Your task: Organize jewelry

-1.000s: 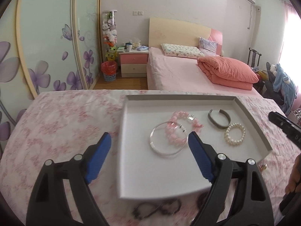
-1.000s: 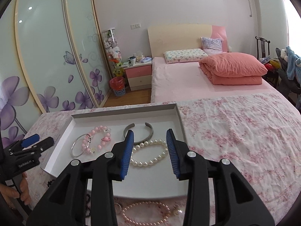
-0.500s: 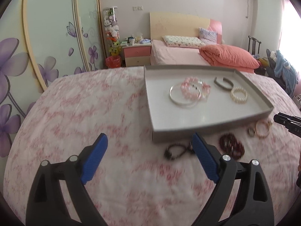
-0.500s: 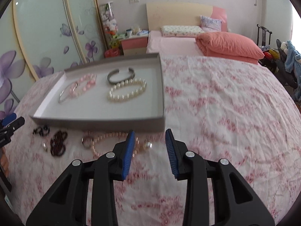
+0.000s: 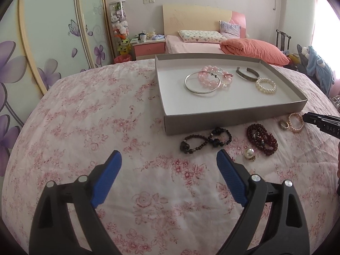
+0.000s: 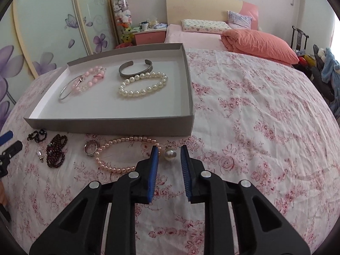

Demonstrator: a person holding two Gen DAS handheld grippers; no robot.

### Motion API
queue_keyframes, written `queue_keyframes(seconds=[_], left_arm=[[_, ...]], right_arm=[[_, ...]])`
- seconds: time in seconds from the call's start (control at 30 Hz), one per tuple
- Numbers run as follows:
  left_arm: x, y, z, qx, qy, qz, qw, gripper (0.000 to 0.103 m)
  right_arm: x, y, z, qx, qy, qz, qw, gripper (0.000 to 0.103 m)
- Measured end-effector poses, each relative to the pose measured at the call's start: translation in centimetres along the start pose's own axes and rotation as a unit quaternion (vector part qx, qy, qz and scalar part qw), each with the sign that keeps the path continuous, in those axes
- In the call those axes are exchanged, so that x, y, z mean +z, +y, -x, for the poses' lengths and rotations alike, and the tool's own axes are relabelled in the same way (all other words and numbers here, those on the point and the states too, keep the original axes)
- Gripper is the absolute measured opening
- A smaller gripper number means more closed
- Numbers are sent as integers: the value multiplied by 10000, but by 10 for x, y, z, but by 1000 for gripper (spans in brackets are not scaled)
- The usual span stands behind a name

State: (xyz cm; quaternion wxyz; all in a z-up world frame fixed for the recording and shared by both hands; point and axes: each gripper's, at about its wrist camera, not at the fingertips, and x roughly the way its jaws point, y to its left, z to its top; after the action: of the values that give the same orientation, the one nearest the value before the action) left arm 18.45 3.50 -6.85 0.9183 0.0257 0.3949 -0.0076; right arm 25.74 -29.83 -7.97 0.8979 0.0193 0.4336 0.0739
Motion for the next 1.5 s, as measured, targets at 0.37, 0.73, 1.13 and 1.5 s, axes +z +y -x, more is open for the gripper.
queue_keyframes(seconds=[0.37,0.73,1.13,1.5], left_arm=[[1,-8,-7,-12,151,-162,9998,88],[11,-24,-21,-80,285,-170,9994,88],[24,-38,-45,-218,618,9,9979,68],[14,-13,-31,-191,547,216,9981,13]], right_arm=[[0,1,-3,-54,68,142,9999,20],[2,1,-4,-141,28,60,9999,14],[0,0,-3,-116,31,41,9999,14],[0,0,-3,-127,32,51,9999,14]])
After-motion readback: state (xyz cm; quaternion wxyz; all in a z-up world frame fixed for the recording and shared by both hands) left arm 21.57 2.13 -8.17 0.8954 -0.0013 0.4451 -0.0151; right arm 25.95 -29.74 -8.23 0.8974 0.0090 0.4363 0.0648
